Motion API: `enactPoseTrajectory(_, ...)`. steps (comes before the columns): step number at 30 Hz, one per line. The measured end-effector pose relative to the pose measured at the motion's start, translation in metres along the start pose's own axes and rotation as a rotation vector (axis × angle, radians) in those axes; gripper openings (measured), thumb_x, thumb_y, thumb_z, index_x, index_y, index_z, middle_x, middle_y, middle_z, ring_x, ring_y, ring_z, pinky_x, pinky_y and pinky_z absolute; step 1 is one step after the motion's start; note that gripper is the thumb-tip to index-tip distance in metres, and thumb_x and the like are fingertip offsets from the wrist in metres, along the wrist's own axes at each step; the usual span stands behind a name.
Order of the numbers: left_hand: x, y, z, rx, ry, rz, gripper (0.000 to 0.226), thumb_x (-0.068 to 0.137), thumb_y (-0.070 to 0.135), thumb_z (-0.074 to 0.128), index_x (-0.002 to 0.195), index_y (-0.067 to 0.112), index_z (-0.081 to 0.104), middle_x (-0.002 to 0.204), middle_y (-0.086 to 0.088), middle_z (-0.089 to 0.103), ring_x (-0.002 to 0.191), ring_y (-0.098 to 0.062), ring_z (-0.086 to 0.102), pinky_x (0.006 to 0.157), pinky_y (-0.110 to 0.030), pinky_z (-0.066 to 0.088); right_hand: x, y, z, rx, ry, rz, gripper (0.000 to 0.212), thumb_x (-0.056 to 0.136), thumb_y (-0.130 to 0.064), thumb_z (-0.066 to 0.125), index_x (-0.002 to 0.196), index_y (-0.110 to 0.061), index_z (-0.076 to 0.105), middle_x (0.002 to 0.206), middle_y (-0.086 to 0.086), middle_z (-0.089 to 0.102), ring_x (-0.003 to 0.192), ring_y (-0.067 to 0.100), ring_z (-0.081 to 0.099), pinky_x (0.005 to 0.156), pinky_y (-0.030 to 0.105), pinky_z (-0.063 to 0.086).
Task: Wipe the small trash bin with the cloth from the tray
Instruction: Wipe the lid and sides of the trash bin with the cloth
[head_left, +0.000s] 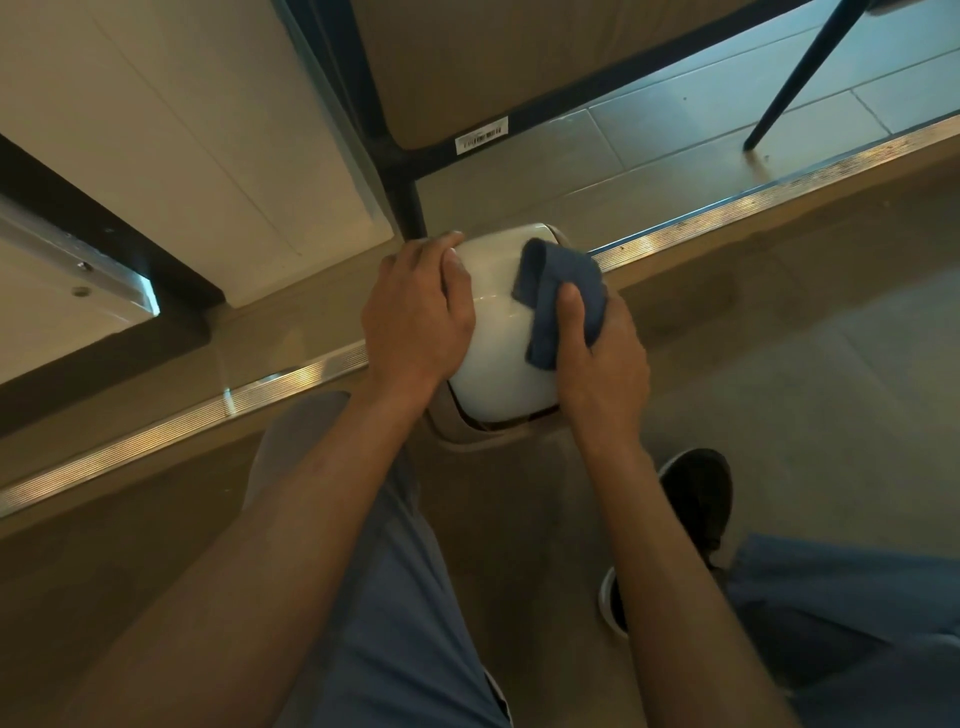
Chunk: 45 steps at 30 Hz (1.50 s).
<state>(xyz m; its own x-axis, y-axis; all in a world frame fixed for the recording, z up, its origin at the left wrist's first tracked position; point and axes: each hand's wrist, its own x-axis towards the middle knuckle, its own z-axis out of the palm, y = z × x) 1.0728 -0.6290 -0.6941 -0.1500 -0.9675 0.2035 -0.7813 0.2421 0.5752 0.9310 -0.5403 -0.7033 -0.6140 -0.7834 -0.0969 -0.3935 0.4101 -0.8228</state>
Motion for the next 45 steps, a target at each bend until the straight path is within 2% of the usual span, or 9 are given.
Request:
enactPoseTrajectory(3, 0.000, 0.000, 0.000, -0.005, -0.011, 0.004, 0.044, 0.105, 0.034, 0.032, 0.135, 0.020, 0.060, 0.130, -0.004, 0.063, 0.117, -0.021, 0.057, 0.094, -0.037, 0.048, 0.001, -0.007, 0.007, -0.037, 0.086, 0.023, 0.061, 0.100, -0.069, 0.035, 0.132, -0.022, 0.056, 0.120, 0.001, 0.065, 0.107, 0.019, 0.064, 0.092, 0.044, 0.055)
enactPoseTrajectory(8, 0.001, 0.000, 0.000, 0.016, -0.020, 0.006, 0.045, 0.105, 0.037, 0.030, 0.136, 0.020, 0.059, 0.131, -0.003, 0.062, 0.116, -0.020, 0.056, 0.093, -0.033, 0.045, 0.074, -0.051, 0.007, -0.175, -0.181, 0.170, 0.068, 0.094, -0.069, 0.042, 0.130, -0.013, 0.060, 0.125, 0.013, 0.065, 0.116, 0.033, 0.059, 0.087, 0.037, 0.041)
enactPoseTrajectory(13, 0.001, 0.001, 0.000, 0.018, -0.014, -0.009, 0.045, 0.106, 0.037, 0.029, 0.136, 0.021, 0.058, 0.131, -0.003, 0.062, 0.116, -0.022, 0.056, 0.091, -0.037, 0.047, 0.084, -0.049, 0.008, -0.055, -0.254, 0.125, 0.062, 0.087, -0.071, 0.054, 0.122, -0.020, 0.062, 0.115, 0.003, 0.068, 0.107, 0.023, 0.064, 0.095, 0.041, 0.053)
enactPoseTrajectory(20, 0.000, -0.001, 0.001, 0.012, -0.012, 0.008, 0.046, 0.105, 0.037, 0.029, 0.135, 0.021, 0.059, 0.130, -0.003, 0.063, 0.115, -0.021, 0.056, 0.089, -0.032, 0.044, -0.007, 0.013, -0.006, 0.058, -0.030, 0.055, 0.061, 0.098, -0.072, 0.036, 0.134, -0.028, 0.057, 0.117, -0.004, 0.066, 0.105, 0.013, 0.063, 0.093, 0.043, 0.056)
enactPoseTrajectory(24, 0.001, 0.001, 0.000, 0.009, -0.007, 0.000, 0.044, 0.105, 0.035, 0.031, 0.134, 0.020, 0.060, 0.130, -0.004, 0.063, 0.116, -0.024, 0.057, 0.093, -0.038, 0.047, 0.029, 0.002, -0.013, 0.083, -0.171, 0.224, 0.069, 0.100, -0.070, 0.026, 0.123, -0.019, 0.065, 0.112, 0.002, 0.067, 0.104, 0.020, 0.062, 0.092, 0.038, 0.050)
enactPoseTrajectory(30, 0.000, 0.003, 0.000, 0.008, -0.014, -0.009, 0.043, 0.105, 0.034, 0.032, 0.135, 0.021, 0.060, 0.132, -0.004, 0.062, 0.118, -0.024, 0.055, 0.094, -0.039, 0.047, 0.100, -0.008, -0.019, 0.117, -0.472, 0.441, 0.044, 0.101, -0.051, 0.054, 0.111, -0.010, 0.064, 0.104, 0.011, 0.068, 0.096, 0.025, 0.064, 0.086, 0.039, 0.053)
enactPoseTrajectory(33, 0.000, 0.003, 0.000, 0.005, 0.000, -0.011, 0.041, 0.105, 0.032, 0.034, 0.134, 0.020, 0.061, 0.130, -0.004, 0.063, 0.117, -0.025, 0.056, 0.094, -0.038, 0.047, 0.099, -0.003, -0.021, 0.139, -0.486, 0.446, 0.027, 0.101, -0.042, 0.057, 0.104, -0.017, 0.065, 0.104, 0.010, 0.069, 0.103, 0.027, 0.065, 0.103, 0.047, 0.050)
enactPoseTrajectory(39, 0.000, 0.003, 0.001, 0.009, 0.009, 0.009, 0.041, 0.105, 0.031, 0.035, 0.132, 0.020, 0.063, 0.129, -0.002, 0.064, 0.118, -0.022, 0.056, 0.094, -0.032, 0.043, 0.065, 0.020, -0.042, 0.356, -0.485, 0.537, 0.014, 0.105, -0.030, 0.051, 0.104, -0.022, 0.062, 0.102, 0.007, 0.066, 0.094, 0.021, 0.065, 0.094, 0.040, 0.053)
enactPoseTrajectory(45, 0.001, 0.001, 0.002, 0.013, -0.024, 0.007, 0.044, 0.105, 0.036, 0.031, 0.135, 0.022, 0.060, 0.131, -0.001, 0.062, 0.118, -0.020, 0.055, 0.094, -0.031, 0.044, 0.104, -0.005, -0.021, 0.228, -0.466, 0.448, 0.027, 0.099, -0.037, 0.064, 0.107, -0.012, 0.066, 0.100, 0.009, 0.070, 0.099, 0.025, 0.068, 0.097, 0.042, 0.055)
